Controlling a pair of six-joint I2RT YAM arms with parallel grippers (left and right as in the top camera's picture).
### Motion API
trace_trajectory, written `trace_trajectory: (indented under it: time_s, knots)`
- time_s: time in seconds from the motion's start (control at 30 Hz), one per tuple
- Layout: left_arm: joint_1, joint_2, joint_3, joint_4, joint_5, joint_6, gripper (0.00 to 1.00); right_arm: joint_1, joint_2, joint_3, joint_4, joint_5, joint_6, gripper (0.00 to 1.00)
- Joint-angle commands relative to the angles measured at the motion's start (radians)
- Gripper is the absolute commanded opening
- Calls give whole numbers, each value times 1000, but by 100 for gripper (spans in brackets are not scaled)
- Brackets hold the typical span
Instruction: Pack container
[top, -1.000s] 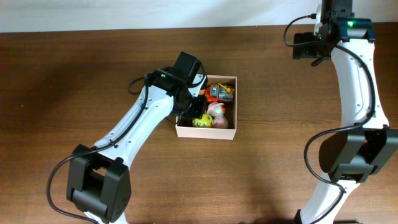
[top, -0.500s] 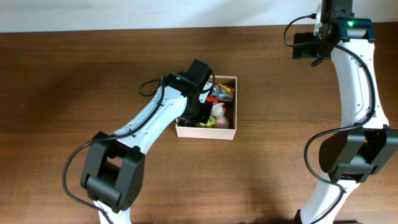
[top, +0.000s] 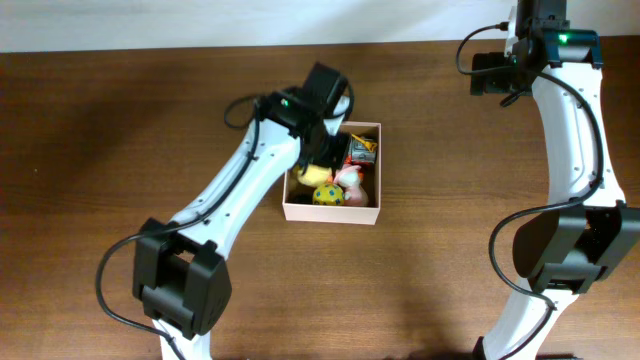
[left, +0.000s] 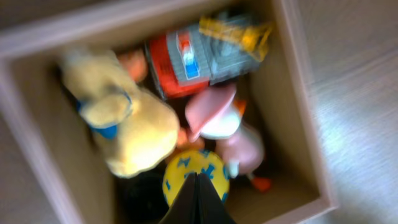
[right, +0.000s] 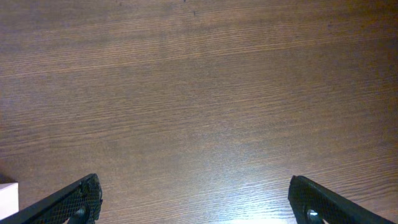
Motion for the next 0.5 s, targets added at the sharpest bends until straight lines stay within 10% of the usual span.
trace_trajectory:
  time_s: [0.0,0.27,0.47]
  knots:
    - [2,-5,136,-40,-131,26,3,-2,-42,18,0,15,-2,99]
    - [105,-7,175,-100,-490,-72,100,-2,-42,18,0,15,-2,99]
    - [265,-7,175,-107,-481,-159,99,-2,-42,18,0,15,-2,99]
